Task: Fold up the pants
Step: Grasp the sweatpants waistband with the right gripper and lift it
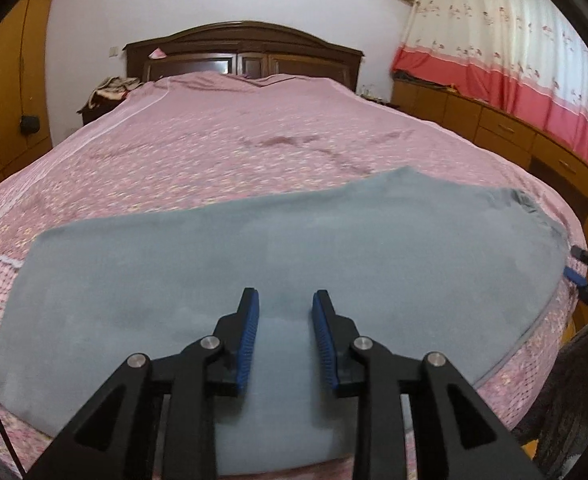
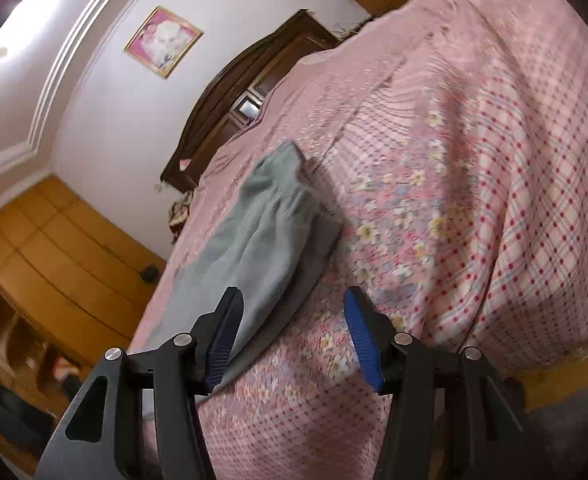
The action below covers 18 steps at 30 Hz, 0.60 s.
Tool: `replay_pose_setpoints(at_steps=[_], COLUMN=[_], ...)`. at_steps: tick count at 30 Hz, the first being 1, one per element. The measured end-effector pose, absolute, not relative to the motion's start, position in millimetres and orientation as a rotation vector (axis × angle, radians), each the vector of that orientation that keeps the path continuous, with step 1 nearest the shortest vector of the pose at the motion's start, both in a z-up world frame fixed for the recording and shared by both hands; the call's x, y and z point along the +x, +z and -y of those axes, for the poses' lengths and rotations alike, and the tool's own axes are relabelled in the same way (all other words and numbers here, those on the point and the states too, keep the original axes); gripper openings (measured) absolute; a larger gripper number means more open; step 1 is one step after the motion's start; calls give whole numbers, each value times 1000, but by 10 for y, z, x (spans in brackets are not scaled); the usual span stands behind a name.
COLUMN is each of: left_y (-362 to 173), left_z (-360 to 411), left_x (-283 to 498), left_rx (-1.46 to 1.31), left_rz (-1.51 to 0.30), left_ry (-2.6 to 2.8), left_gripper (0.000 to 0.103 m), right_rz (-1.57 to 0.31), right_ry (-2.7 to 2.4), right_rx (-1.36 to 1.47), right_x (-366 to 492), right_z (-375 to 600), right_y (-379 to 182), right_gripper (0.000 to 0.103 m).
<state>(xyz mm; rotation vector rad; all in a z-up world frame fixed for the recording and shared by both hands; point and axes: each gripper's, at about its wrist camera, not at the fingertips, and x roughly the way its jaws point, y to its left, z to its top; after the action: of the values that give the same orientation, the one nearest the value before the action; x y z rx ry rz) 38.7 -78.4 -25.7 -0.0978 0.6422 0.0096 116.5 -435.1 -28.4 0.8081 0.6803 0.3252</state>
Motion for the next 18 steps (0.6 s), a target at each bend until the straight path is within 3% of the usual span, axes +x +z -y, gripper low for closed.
replay_pose_setpoints(at_steps=[11,18], left_y=[-353,-343], left_z=[757,773], left_x=[391,377], left_rx=[-174,-158], left_rz=[-616,-616], left_ry=[-24,-20], left_gripper=[29,29], right_rz=[-678,-657], right_ry=[341,406], right_rx=[875,943], right_x=[1718,1456], right_z=[4417,4275], right_y=[-261,-408], right_gripper=[54,55])
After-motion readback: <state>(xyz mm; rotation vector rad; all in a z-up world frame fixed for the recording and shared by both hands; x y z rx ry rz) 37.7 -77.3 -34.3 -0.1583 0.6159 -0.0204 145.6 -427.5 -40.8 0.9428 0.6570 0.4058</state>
